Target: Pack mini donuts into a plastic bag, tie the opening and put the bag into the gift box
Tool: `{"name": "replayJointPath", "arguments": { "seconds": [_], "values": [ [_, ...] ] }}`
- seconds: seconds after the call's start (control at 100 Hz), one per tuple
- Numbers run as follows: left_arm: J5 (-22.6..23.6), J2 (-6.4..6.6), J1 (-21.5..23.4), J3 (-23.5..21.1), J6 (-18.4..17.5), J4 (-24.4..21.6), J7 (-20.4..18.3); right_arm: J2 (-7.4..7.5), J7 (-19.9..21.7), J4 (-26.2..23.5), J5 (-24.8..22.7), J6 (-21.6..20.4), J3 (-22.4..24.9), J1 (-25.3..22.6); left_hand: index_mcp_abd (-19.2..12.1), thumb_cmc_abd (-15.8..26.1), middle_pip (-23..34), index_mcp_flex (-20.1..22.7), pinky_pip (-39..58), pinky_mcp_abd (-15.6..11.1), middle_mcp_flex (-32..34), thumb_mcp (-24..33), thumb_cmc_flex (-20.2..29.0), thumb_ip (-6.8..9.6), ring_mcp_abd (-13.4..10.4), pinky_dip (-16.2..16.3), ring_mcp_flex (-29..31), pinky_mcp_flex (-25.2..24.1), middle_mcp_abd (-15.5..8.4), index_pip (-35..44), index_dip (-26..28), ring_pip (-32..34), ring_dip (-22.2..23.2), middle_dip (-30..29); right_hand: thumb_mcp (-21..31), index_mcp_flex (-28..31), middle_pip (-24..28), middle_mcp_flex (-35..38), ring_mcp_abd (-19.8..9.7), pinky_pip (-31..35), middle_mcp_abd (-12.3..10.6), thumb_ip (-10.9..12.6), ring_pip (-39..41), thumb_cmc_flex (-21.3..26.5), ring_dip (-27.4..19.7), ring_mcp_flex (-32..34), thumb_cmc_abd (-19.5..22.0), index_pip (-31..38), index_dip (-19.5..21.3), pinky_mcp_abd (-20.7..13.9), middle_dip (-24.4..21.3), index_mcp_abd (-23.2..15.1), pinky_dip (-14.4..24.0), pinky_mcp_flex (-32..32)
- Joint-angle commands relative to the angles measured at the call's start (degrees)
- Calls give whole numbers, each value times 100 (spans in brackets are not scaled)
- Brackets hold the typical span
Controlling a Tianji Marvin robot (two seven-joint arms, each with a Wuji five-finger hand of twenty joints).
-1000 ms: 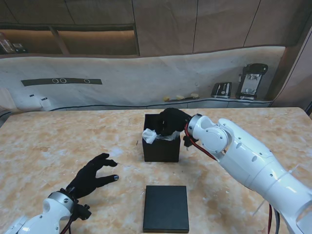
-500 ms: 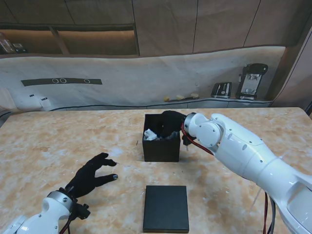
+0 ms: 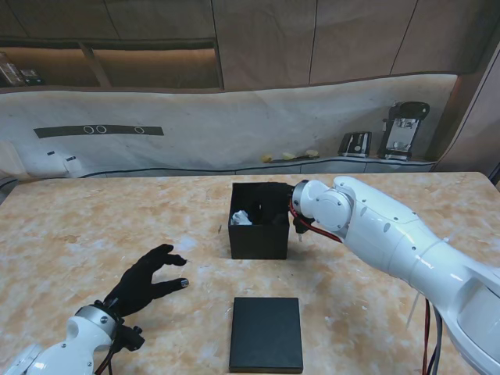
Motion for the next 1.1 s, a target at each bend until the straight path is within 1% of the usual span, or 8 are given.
{"name": "replayJointPath", "arguments": {
  "seconds": [0.0, 0.26, 0.33, 0.43, 0.59, 0.84, 0.96, 1.09],
  "values": [
    [21, -17, 33, -3, -3, -51, -59, -45, 78, -24, -87, -44, -32, -22, -114, 137, -82, 54, -69, -94, -147, -93, 82, 110, -91, -75, -150, -25, -30, -2, 50, -101, 3, 3, -80, -62, 70, -223, -82, -87, -119, 13, -52, 83, -100, -139, -252, -50, -68, -122, -136, -63, -78, -119],
    [-3, -19, 43, -15, -29, -58, -57, 75, -242, -446, -462, 105, 382, -279, -106, 137, -81, 59, -64, -102, -147, -94, 83, 110, -88, -81, -148, -19, -31, -1, 50, -102, 5, 4, 51, -324, 276, -1023, -15, -115, 26, -29, -27, -278, -220, -830, -68, -654, 224, 21, -589, -148, 84, -658],
    [-11, -19, 42, -14, -46, -56, -57, 161, -241, -668, -586, 152, 569, -389, -112, 141, -79, 67, -58, -107, -148, -96, 78, 109, -84, -79, -148, -16, -33, 1, 50, -100, 6, 4, 184, -370, 236, -1172, -33, -118, -9, 69, -21, -363, -236, -1081, 29, -859, 334, 199, -679, -259, 168, -978],
    [-28, -19, 39, -4, -69, -54, -55, 295, -221, -1027, -819, 233, 882, -591, -100, 143, -77, 80, -49, -104, -147, -93, 84, 110, -85, -70, -146, -19, -29, 2, 51, -98, 6, 3, 418, -454, 106, -1575, -43, -312, -8, 347, -50, -524, -284, -1520, 280, -1646, 926, 380, -783, -277, 344, -1447],
    [-53, -22, 45, 26, -88, -81, -40, 483, -123, -1693, -1061, 329, 1557, -1096, -122, 154, -72, 25, -34, -115, -144, -93, 84, 111, -83, -55, -144, -20, -38, -24, 42, -94, 7, 2, 261, -965, -79, -2097, -81, -635, 64, 752, -171, -1041, -342, -2084, 839, -2267, 1407, 446, -904, -168, 410, -2052],
    [-81, -32, 77, 119, 8, -240, 2, 726, 9, -3165, -1504, 638, 2995, -2547, -143, 221, -61, -118, 23, -137, -141, -115, 13, 110, -44, 7, -127, -9, -25, -76, 20, -62, 17, 2, -195, -1173, -131, -2099, 40, -958, 291, 739, -280, -1372, -492, -2165, 1258, -2538, 1604, 440, -979, 281, 184, -2122],
    [-114, -44, 96, 203, 66, -322, 68, 794, 47, -3893, -1651, 808, 3679, -3439, -135, 236, -119, -216, 180, -134, -132, -123, -86, 112, 9, 265, -121, -71, -9, -115, -10, -73, -104, -117, -412, -1230, -338, -2025, 148, -1065, 449, 694, -408, -1464, -632, -2120, 1394, -2751, 1642, 476, -1156, 495, -34, -2101],
    [-134, -42, 111, 287, 67, -395, 78, 844, 42, -4541, -1856, 750, 4352, -4377, -88, 231, -153, -443, 173, -115, -100, -131, -137, 112, 75, 339, -104, -73, 65, -261, -101, -144, -344, -319, -620, -1301, -432, -2008, 177, -1312, 501, 617, -517, -1688, -707, -2155, 1401, -2929, 1658, 652, -1235, 740, -250, -2545]
  ]
}}
